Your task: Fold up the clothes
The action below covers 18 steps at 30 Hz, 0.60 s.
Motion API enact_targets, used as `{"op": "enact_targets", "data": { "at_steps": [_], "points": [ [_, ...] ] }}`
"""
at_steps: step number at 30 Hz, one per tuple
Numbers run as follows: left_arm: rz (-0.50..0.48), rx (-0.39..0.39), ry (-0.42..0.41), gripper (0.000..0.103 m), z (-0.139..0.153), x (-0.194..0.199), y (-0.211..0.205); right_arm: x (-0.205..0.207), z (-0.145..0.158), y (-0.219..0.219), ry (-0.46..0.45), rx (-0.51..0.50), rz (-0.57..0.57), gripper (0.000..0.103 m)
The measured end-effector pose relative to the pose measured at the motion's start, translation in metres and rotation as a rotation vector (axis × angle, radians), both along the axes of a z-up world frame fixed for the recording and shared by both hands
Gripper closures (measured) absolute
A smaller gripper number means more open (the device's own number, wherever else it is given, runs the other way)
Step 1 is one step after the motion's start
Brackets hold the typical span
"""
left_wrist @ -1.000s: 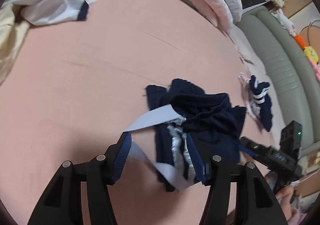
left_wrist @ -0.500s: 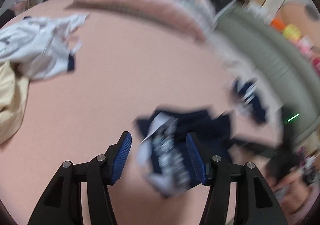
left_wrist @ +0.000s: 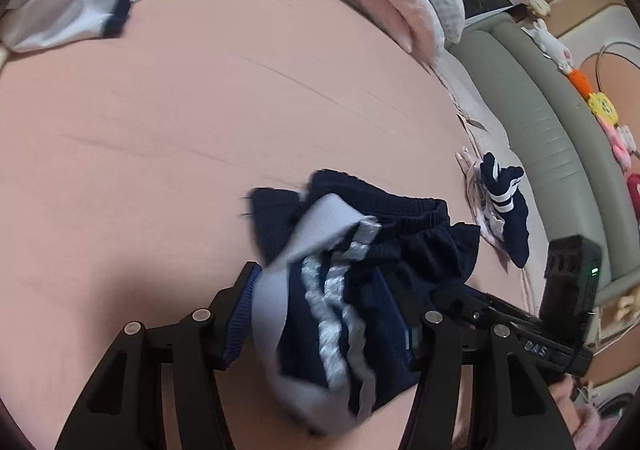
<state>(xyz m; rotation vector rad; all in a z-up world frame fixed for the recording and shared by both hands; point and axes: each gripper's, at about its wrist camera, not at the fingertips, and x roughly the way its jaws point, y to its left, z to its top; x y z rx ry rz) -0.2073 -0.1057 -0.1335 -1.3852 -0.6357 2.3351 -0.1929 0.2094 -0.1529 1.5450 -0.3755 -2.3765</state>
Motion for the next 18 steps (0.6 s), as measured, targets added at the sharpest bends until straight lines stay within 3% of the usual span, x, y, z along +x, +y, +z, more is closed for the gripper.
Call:
{"op": "enact_targets", "data": {
  "at_steps": [2, 3, 4, 5, 6, 11, 14, 18],
  "points": [
    [-0.013, -0.055, 0.032, 0.052, 0.003, -0.002, 0.011, -0.002, 0.000, -0.002, 0.015, 0.002, 0.019, 0.042],
    [-0.026, -0.077, 0.037, 0.076, 0.006, 0.000, 0.013, -0.004, 0.000, -0.001, 0.019, 0.000, 0.015, 0.049],
    [-0.027, -0.070, 0.032, 0.092, 0.007, 0.001, 0.012, -0.008, 0.001, -0.005, 0.019, -0.001, 0.012, 0.059],
    [-0.027, -0.059, 0.027, 0.094, 0.007, 0.001, 0.010, -0.011, 0.002, -0.009, 0.019, -0.002, 0.009, 0.079],
    [-0.027, -0.048, 0.021, 0.094, 0.007, 0.002, 0.009, -0.015, 0.003, -0.013, 0.020, -0.005, 0.008, 0.084],
    [-0.047, -0.077, -0.012, 0.088, 0.000, -0.002, 0.011, -0.026, -0.009, -0.021, 0.001, -0.029, -0.006, 0.081],
    [-0.062, -0.109, 0.017, 0.094, 0.005, 0.003, 0.019, -0.028, -0.009, -0.017, 0.001, -0.071, -0.027, 0.081],
    [-0.064, -0.117, 0.073, 0.095, 0.023, 0.019, 0.033, -0.021, 0.009, -0.032, 0.043, -0.039, 0.023, 0.093]
  ]
}}
